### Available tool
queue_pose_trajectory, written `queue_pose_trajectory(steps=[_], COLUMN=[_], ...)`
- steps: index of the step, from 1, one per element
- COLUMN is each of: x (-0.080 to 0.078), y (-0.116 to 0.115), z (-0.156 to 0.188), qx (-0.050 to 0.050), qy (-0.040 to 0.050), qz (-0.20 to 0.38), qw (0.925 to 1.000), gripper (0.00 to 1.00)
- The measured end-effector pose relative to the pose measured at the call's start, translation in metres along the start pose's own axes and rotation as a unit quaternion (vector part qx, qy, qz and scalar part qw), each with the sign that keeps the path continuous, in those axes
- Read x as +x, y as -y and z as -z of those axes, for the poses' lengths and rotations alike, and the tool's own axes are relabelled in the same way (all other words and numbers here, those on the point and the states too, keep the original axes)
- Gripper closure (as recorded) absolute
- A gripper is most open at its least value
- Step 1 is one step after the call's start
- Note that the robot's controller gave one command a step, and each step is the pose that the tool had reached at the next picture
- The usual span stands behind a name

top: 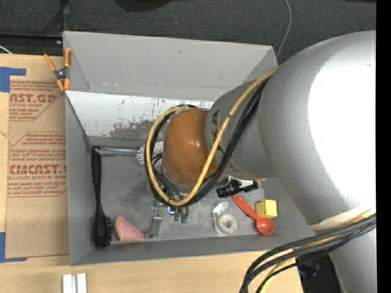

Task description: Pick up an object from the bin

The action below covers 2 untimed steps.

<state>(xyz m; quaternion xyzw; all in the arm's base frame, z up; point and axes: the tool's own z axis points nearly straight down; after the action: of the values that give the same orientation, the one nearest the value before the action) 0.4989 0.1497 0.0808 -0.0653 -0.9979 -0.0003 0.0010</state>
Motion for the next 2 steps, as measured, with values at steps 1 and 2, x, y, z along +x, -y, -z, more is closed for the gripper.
queue_pose_trajectory(steps=[1, 2], x=[-0.026, 0.0], y=[0.013, 0.039], z=[-0.011, -0.01], qx=[-0.003, -0.002], qy=[0.0054, 0.006], qz=[0.157, 0.293], qw=[0.9875, 0.956], gripper=[0.0, 0.0])
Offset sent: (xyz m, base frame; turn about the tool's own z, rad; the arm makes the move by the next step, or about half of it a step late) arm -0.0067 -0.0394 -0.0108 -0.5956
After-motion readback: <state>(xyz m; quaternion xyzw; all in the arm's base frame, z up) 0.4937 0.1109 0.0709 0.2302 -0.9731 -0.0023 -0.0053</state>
